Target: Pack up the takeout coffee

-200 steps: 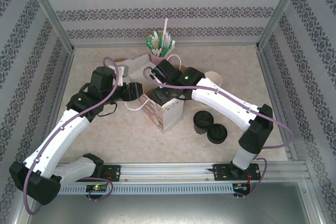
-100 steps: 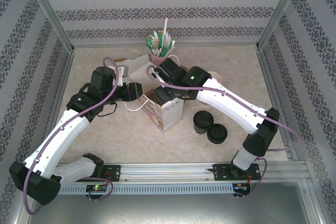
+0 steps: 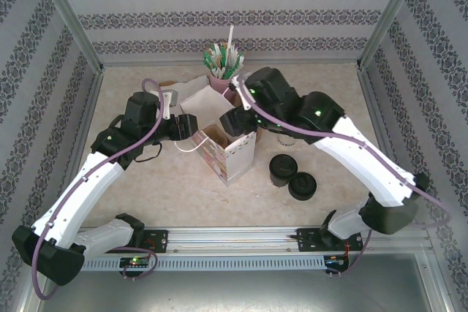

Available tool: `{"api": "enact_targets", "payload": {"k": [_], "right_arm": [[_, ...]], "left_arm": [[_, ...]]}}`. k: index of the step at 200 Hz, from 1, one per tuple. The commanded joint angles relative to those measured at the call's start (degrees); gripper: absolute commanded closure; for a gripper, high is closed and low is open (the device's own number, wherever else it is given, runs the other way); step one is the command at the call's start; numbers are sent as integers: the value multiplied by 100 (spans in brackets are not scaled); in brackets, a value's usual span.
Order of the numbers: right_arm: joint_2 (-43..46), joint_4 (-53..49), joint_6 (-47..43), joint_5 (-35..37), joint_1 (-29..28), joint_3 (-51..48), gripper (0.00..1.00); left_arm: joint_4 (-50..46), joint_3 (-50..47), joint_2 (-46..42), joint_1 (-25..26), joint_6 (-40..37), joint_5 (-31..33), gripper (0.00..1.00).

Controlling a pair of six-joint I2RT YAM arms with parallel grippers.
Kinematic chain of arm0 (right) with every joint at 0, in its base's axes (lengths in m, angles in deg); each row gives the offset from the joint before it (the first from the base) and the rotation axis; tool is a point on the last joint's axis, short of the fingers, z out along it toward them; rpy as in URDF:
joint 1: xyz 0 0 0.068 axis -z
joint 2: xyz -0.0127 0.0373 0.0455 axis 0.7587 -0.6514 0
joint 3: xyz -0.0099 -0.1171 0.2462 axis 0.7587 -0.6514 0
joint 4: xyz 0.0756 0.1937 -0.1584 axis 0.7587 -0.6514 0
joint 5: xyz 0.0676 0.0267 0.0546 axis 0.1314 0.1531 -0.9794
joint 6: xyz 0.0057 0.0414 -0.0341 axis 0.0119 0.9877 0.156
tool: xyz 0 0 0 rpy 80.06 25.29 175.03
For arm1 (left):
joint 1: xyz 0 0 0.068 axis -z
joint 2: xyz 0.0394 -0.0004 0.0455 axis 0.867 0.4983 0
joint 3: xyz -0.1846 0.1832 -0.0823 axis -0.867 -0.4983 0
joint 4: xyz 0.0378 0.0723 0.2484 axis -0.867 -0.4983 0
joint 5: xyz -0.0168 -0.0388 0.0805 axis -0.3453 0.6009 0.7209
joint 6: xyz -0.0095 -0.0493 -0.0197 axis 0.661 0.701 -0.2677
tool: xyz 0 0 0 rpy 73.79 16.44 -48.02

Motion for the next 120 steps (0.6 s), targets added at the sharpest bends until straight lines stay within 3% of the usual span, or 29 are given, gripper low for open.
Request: {"api": "enact_targets", "payload": {"k": [1,33,66,109,120], "right_arm": [[457,-375,159,450,-41,23,29],[1210,-780,547,1076,35,-620,24],[1959,-1047,1154,1173,167,-1590,19],[2352,-1388,1816,986,302,-2899,12],[2388,-1338,1901,874,327,-3212,10]], "left_arm": [[-190,193,-117,-66,-154,92,38],[-261,274,-174,-69,-180,103,35],[-481,422,-231,-63,-365,282,28],[-1636,1298,11,-69,-1398,1177,24],[-1946,1653,222,-67,-1666,1279,29]]}}
